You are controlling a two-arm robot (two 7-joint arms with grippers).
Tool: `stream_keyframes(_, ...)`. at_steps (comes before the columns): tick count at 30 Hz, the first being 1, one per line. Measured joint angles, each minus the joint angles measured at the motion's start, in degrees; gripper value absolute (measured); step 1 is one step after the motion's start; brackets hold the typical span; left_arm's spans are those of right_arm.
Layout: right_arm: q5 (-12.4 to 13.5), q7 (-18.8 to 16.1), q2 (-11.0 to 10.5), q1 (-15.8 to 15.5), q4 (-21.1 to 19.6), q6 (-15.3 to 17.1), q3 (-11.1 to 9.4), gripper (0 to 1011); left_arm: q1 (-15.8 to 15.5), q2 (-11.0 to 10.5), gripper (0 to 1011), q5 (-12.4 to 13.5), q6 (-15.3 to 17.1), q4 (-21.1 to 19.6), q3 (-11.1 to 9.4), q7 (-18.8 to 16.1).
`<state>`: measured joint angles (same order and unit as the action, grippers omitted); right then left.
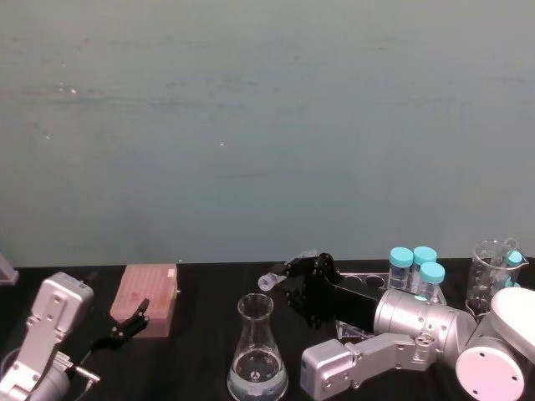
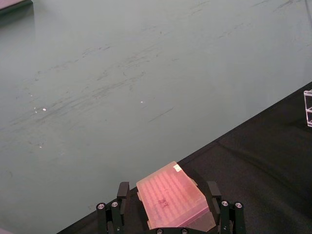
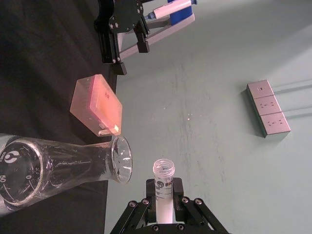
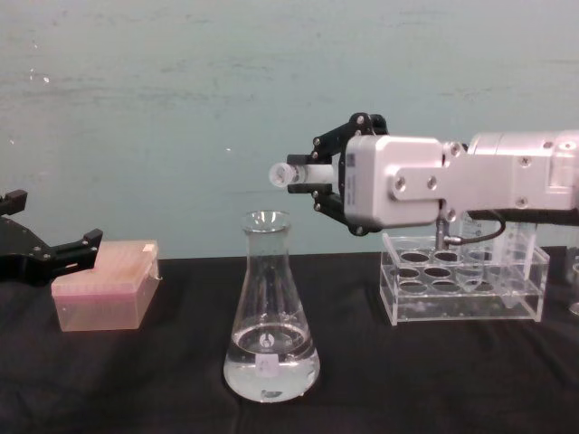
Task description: Pour the liquid from the test tube into the beaker using one hand.
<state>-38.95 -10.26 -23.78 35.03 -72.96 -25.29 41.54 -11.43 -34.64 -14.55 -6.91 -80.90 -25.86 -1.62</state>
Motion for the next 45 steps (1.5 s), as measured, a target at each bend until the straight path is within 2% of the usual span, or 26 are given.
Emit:
stream_keyframes(24,-5.04,3.99,0.0,1.15,1.43,0.44,2.12,194,0.0,0.0,1000,0.0,0.0,0.0,0.0,0.0)
stream_keyframes(45,-7.83,6.2,-0.68,1.83,1.22,0.35,3.66,194,0.0,0.0,1000,0.0,0.0,0.0,0.0,0.0)
